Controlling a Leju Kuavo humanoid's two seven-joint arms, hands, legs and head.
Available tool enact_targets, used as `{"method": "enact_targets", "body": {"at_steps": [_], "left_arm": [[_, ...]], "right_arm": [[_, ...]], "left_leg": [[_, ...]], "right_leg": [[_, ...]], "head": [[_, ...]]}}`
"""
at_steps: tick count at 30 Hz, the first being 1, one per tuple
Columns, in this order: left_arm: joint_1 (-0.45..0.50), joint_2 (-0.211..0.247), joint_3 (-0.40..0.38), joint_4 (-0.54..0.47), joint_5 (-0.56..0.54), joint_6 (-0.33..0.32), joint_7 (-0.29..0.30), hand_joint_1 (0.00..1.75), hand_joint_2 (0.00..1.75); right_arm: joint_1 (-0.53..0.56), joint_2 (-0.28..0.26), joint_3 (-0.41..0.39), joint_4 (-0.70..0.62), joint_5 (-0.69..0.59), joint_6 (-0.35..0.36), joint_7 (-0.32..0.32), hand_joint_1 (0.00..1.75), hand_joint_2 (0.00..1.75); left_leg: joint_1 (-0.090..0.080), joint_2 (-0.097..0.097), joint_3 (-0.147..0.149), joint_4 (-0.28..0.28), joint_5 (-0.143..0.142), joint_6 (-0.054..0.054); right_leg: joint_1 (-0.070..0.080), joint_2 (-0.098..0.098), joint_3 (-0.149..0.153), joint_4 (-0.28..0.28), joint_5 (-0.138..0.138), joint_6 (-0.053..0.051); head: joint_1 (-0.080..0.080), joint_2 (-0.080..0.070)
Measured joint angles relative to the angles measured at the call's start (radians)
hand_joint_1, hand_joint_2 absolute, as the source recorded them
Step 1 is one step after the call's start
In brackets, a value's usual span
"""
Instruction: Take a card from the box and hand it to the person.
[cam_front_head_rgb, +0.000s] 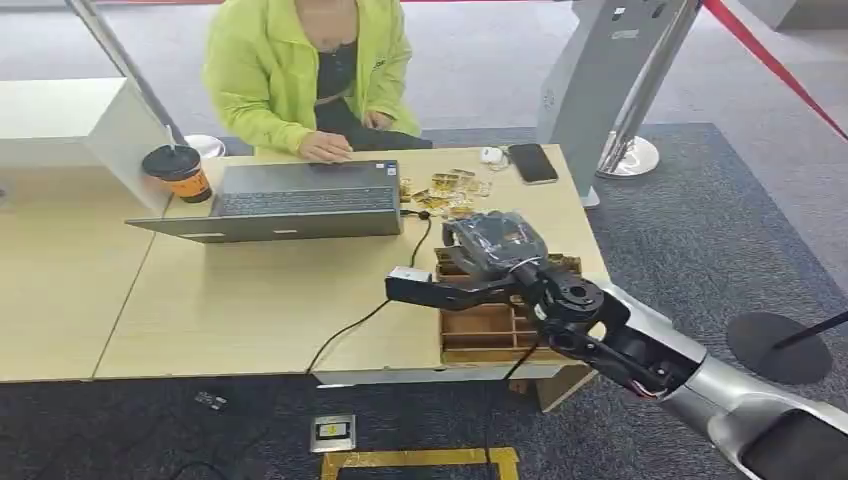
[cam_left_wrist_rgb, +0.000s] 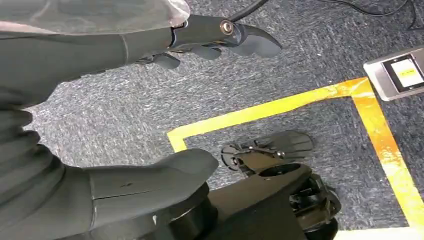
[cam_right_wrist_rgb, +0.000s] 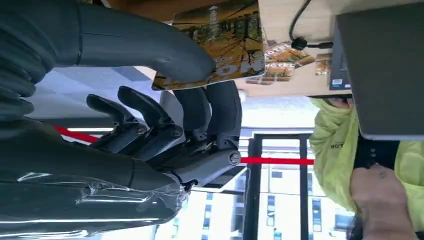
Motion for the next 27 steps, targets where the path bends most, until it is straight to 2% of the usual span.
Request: {"method": "enact_targets", "body": {"at_steps": [9,16,23,27], "left_arm": [[0.001,0.0,0.0,0.0,0.002,0.001,0.0,0.0,1.75],[0.0,0.0,0.0,0.0,0.0,0.003,0.0,0.0,1.75],[-0.012,-0.002,-0.001,0.0,-0.014,0.0,0.006,0.0,1.75],[-0.025,-0.005,-0.007,0.0,-0.027,-0.006,0.019,0.0,1.75]], "right_arm": [[-0.022,-0.034,-0.041,-0.107,-0.032,-0.006,0.025,1.75,1.75],[-0.102,-0.036,-0.065,-0.124,0.013,-0.085,0.029,1.75,1.75],[-0.206,0.036,-0.054,0.052,0.101,-0.209,-0.008,1.75,1.75],[-0.273,0.112,-0.039,0.243,0.124,-0.259,-0.021,1.75,1.75]], "left_leg": [[0.0,0.0,0.0,0.0,0.0,0.0],[0.0,0.0,0.0,0.0,0.0,0.0],[0.0,-0.001,0.0,0.0,0.0,0.0],[0.0,-0.002,0.0,0.0,0.001,0.0]], "right_leg": [[0.0,0.0,0.0,0.0,0.0,0.0],[0.0,0.0,0.001,0.0,0.0,0.0],[0.0,-0.001,0.001,0.001,0.0,0.0],[0.0,-0.001,0.001,0.001,0.0,0.0]], "head": [[0.0,0.0],[0.0,0.0],[0.0,0.0],[0.0,0.0]]}}
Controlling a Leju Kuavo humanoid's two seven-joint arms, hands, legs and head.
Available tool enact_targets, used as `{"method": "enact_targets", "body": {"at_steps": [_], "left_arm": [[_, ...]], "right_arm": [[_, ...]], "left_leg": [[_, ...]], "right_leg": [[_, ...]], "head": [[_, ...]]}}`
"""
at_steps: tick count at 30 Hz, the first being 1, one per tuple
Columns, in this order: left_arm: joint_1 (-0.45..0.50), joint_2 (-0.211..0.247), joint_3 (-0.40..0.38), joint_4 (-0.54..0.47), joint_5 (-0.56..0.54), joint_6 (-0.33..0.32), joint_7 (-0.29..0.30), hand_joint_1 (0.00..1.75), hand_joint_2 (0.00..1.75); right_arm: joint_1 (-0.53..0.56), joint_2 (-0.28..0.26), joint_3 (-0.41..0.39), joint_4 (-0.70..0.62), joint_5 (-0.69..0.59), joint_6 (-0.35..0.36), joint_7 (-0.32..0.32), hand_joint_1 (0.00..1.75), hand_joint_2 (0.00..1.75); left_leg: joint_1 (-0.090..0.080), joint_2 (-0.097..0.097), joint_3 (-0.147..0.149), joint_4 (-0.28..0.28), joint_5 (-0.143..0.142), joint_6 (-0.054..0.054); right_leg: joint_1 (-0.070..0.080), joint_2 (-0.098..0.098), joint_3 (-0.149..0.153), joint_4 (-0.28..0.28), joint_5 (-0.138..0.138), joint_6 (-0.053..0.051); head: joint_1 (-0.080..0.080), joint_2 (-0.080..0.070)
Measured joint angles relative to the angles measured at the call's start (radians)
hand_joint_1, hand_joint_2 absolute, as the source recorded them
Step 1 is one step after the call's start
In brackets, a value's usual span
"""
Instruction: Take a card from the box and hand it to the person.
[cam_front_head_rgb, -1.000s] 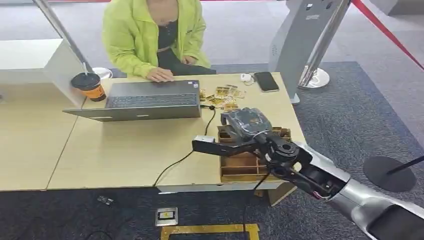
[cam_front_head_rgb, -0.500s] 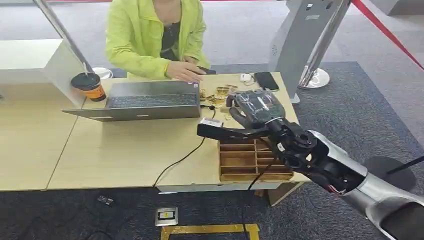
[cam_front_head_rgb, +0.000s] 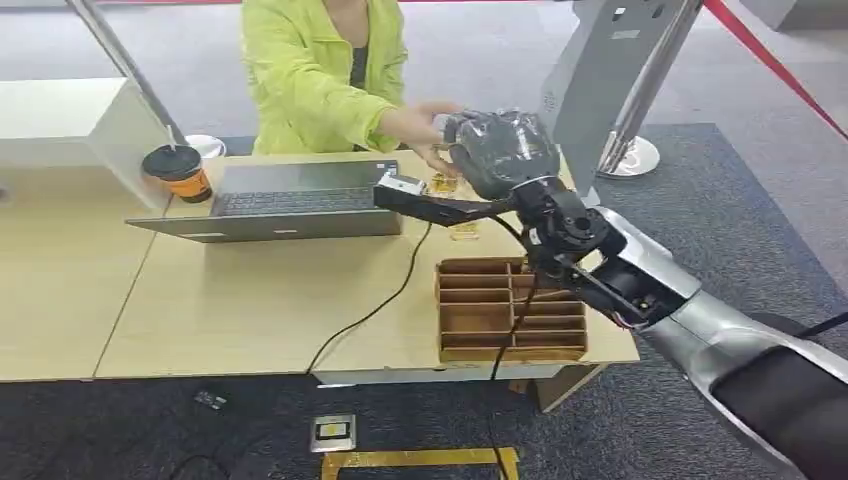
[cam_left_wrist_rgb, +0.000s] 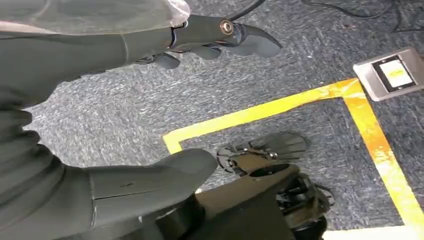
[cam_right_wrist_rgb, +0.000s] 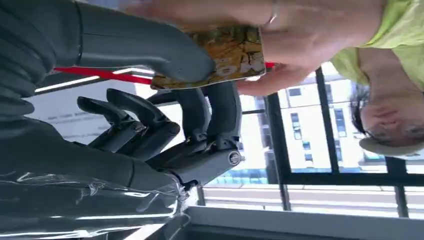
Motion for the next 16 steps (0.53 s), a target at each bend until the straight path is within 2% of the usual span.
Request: {"method": "enact_targets", "body": {"at_steps": [4,5,6,7,12,16], "left_arm": [[-0.008,-0.003,-0.009,0.0,-0.008,-0.001,0.008,0.0,1.75],[-0.01,-0.004,-0.011,0.0,-0.01,-0.001,0.012,0.0,1.75],[-0.011,-0.005,-0.015,0.0,-0.01,-0.001,0.015,0.0,1.75],[-0.011,-0.005,-0.016,0.0,-0.01,-0.001,0.016,0.0,1.75],[-0.01,-0.006,-0.017,0.0,0.003,0.008,0.015,0.0,1.75],[-0.002,-0.006,-0.016,0.0,0.027,0.019,0.007,0.0,1.75]], "right_arm": [[-0.045,0.066,0.01,0.155,0.014,-0.033,-0.002,1.73,1.75],[-0.053,0.08,0.013,0.191,0.014,-0.039,-0.003,1.22,1.75],[-0.061,0.092,0.015,0.22,0.015,-0.044,-0.003,0.19,1.75],[-0.068,0.105,0.017,0.249,0.016,-0.05,-0.003,0.0,1.75],[-0.099,0.16,0.026,0.368,0.011,-0.1,-0.04,0.0,1.75],[-0.105,0.182,0.026,0.401,0.002,-0.127,-0.064,0.0,1.75]], "left_leg": [[0.0,0.0,0.0,0.0,0.0,0.0],[0.0,0.0,0.0,0.0,0.0,0.0],[0.0,0.0,0.0,0.0,0.0,0.0],[0.0,0.0,0.0,0.0,0.0,0.0],[0.0,0.0,0.0,0.0,0.0,0.0],[0.0,0.0,0.0,0.0,0.0,0.0]], "right_leg": [[0.0,0.0,0.0,0.0,0.0,0.0],[0.0,0.0,0.0,0.0,0.0,0.0],[0.0,0.0,0.0,0.0,0.0,0.0],[0.0,0.0,0.0,0.0,0.0,0.0],[0.0,0.0,0.0,0.0,0.0,0.0],[0.0,0.0,0.0,0.0,0.0,0.0]], "head": [[0.0,0.0],[0.0,0.0],[0.0,0.0],[0.001,0.0],[0.0,0.0],[0.0,0.0]]}}
